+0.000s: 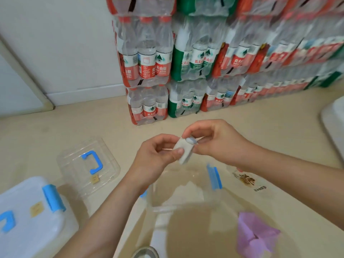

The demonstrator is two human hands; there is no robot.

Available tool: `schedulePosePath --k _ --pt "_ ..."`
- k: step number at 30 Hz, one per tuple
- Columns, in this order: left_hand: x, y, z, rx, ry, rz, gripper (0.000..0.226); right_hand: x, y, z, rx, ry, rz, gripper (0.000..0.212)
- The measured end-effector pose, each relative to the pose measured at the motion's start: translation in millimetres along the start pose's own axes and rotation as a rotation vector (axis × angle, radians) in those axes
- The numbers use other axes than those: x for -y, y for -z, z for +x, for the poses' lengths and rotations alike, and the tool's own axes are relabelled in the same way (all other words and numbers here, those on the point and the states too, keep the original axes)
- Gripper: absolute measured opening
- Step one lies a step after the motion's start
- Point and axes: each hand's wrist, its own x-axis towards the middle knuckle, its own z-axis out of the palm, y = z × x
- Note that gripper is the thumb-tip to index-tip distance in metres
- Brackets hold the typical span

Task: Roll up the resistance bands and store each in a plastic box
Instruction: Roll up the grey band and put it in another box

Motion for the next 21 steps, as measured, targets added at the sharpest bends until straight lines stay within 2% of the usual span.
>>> schedulePosePath --k 3,7,9,11,13,14,16,21 --pt "-37.1 -32.7 -10.0 -0.015 -0.066 0.094 0.029 17.8 26.8 -36.7 -0.036 -0.028 0.163 0.031" --pt "-75.0 -76.7 -21.0 0.086 -0.255 0.352 0.048 19.8 59.9 -76.6 -0.215 -0.023 0.169 0.041" --pt "-87.2 -93.4 -26.2 0.237 -0.379 0.602 0.065 14.1 82.3 -94.6 -0.225 -0.045 0.192 0.05" --pt "-95.8 -110.2 -30.0 0.358 -0.53 0.979 0.084 7.7 103.9 -112.5 -0.191 -0.068 0.226 0.055" --pt "-104.5 -130.8 -31.8 0.335 -0.809 1.309 0.087 -0.6 120.6 -128.4 -0.152 -0.074 0.235 0.059" --pt "-109.6 -142.0 -32.6 0.335 -0.949 1.379 0.081 -4.5 127.2 -135.5 -0.135 -0.062 0.234 0.059" --pt "-118.6 -164.4 -32.5 0.411 -1.082 1.406 0.065 -13.8 141.0 -149.7 -0.12 -0.04 0.235 0.058" --pt "-126.2 -205.4 -32.8 0.475 -0.994 1.311 0.058 -40.6 175.6 -184.9 -0.148 -0.069 0.281 0.063"
